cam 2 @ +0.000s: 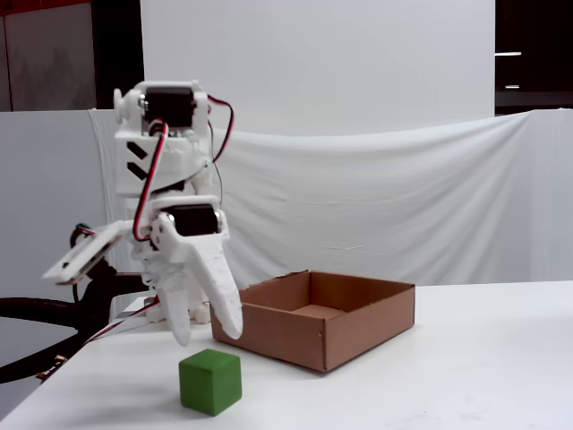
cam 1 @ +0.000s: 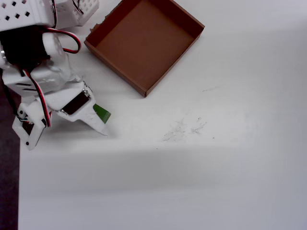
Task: Grasp a green cube and put it in a box.
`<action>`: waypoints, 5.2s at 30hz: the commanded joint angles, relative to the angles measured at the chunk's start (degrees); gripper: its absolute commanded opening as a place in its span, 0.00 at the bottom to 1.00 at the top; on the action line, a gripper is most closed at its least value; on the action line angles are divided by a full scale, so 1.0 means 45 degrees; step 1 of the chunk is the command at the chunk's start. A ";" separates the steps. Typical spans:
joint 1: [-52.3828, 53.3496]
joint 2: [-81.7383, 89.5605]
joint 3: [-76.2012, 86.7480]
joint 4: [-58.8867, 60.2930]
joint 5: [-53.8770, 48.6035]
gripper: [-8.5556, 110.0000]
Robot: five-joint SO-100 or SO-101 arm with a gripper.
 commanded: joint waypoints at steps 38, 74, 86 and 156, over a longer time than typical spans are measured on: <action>-0.0625 -0.2930 -0.1133 -0.0762 -0.0273 0.36; -0.0488 -0.1953 -0.2266 0.1250 -0.0566 0.18; -0.1777 0.2578 -0.1484 0.3418 -0.5000 0.19; -0.9746 0.0449 0.2520 0.0664 -0.5059 0.36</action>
